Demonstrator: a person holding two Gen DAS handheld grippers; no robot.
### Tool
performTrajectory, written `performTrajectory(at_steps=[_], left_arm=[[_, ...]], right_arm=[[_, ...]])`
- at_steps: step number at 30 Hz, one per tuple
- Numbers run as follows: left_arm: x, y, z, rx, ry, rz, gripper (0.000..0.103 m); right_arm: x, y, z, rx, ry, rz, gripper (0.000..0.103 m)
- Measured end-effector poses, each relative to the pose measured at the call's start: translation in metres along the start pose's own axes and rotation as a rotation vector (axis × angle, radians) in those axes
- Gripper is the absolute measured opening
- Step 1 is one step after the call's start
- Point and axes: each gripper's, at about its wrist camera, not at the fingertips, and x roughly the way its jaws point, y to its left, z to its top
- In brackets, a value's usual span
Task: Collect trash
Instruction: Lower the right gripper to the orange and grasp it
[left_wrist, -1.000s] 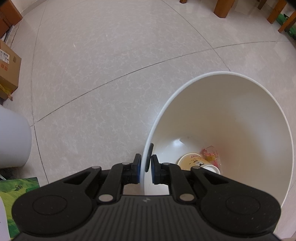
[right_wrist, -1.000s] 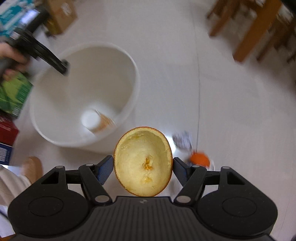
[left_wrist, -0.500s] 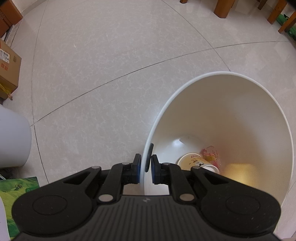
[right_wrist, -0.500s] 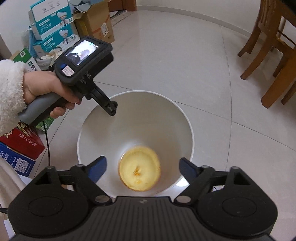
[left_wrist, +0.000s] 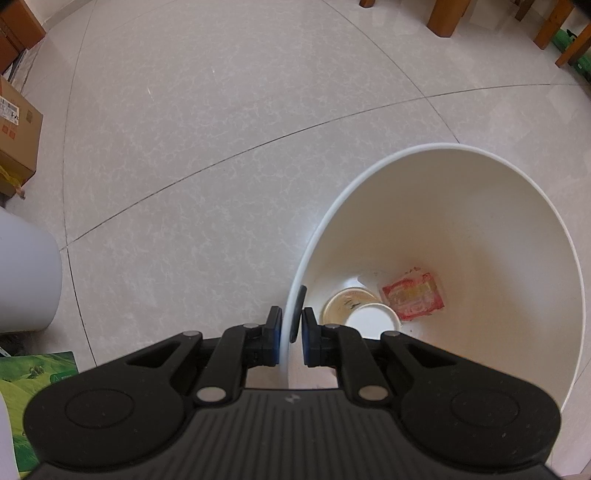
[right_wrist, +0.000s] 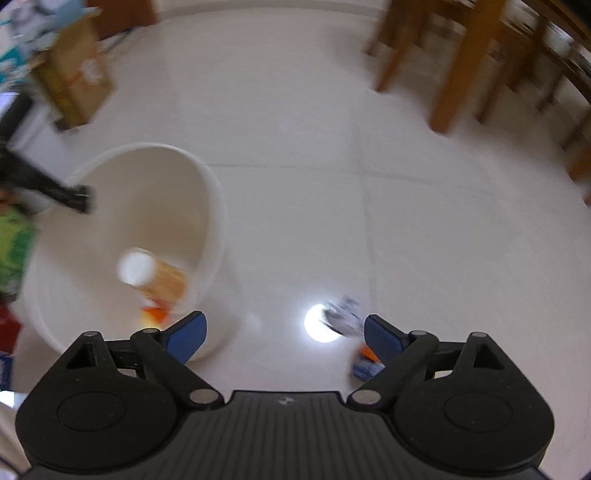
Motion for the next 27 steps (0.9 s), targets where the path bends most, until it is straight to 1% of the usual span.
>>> performTrajectory(at_steps=[2,5,13,14,19,23,25,27], left_arm=[[0.0,0.0,0.0,-0.003,0.001,-0.002,0.009],[0.0,0.0,0.001,0.0,0.0,0.0,0.009],[0.0,-0.003,0.0,0.005,-0.002,0.007,0.009],[0.0,-0.003,-0.001,0.005,-0.003,0.007,0.009],[0.0,-0.003,-0.001,-0.002,-0.001,0.004,0.009],[0.0,-0.003,-0.001,-0.002,-0.001,0.004,0.009],[0.0,-0.003,-0.001,-0.001,0.0,0.005,0.009],[0.0,-0.003,0.0,-0.004,0.001,0.003,0.009]], right_arm=[[0.022,-0.023,-0.013,0.062,0.027,-0.029,0.095],[0.052,-0.049,-0.029,0.116,0.064,-0.07,0.095],[0.12,-0.089,-0.055,0.227,0.161,-0.095,0.095],[0.125,-0.092,-0.057,0.24,0.162,-0.114,0.095],[0.149,-0.094,-0.061,0.226,0.155,-0.137,0.095],[0.169,-0.09,-0.052,0.179,0.155,-0.159,0.095],[0.181,-0.09,-0.047,0.164,0.172,-0.16,0.095],[0.196,-0.09,-0.041,0.151,0.211,-0.177,0.095]])
